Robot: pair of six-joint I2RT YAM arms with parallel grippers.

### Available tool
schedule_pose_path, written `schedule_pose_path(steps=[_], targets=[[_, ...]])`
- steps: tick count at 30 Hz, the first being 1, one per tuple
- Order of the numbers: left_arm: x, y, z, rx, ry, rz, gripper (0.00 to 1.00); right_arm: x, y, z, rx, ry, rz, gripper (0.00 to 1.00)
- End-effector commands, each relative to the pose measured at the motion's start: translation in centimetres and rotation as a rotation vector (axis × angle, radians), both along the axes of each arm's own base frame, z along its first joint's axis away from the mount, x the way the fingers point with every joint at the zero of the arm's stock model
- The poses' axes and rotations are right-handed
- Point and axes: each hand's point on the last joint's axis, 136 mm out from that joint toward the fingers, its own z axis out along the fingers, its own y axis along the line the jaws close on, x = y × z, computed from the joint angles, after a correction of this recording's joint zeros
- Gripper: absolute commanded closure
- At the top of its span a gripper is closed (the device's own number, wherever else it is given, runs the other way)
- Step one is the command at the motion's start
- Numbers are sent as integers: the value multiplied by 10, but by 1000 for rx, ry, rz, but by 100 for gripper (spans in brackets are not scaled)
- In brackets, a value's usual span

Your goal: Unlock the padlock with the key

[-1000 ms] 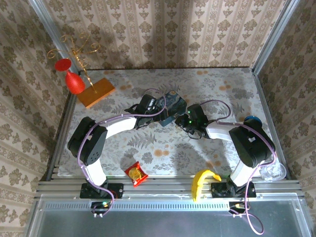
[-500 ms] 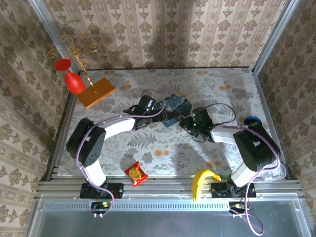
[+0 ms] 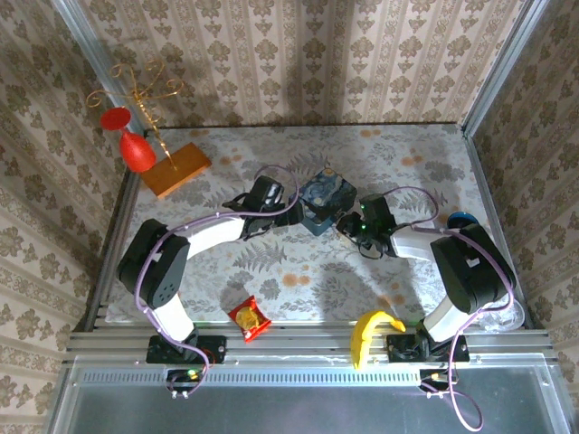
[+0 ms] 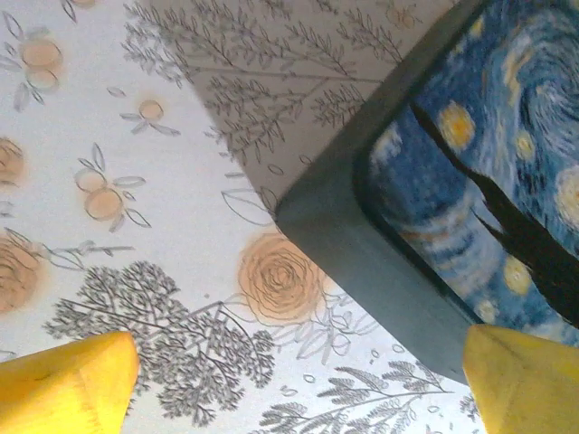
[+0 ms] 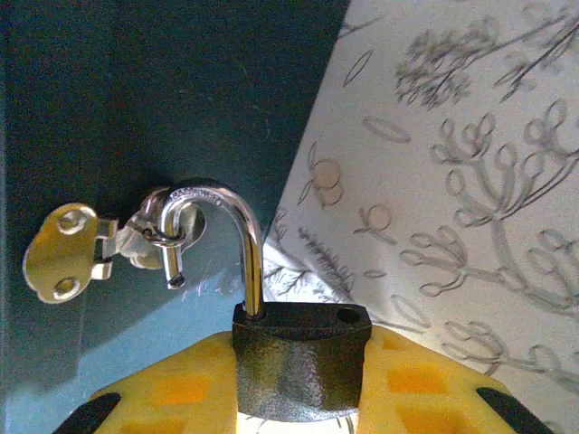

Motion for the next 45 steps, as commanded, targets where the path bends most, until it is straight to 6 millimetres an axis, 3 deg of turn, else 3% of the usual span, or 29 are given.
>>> schedule_pose_path(steps=[1,7,14,27,36,45], targets=[[24,1,30,21,-103,21,2,4,-2,11,-24,-21,59,100],[48,-20,30,63,-142,-48,0,3,0,10,-7,-14,71,100],[39,-35,-2,165,-78,-188,0,4,-4,6,5,-7,64,100],[4,-11,-49,300,46,-231,0,23,-17,9,90,-44,10,100],[3,-6,-51,320,44,-223,0,33,-19,17,111,-71,-3,100],[4,-2,-53,319,53,-204,0,26,-26,15,104,-68,-17,100]])
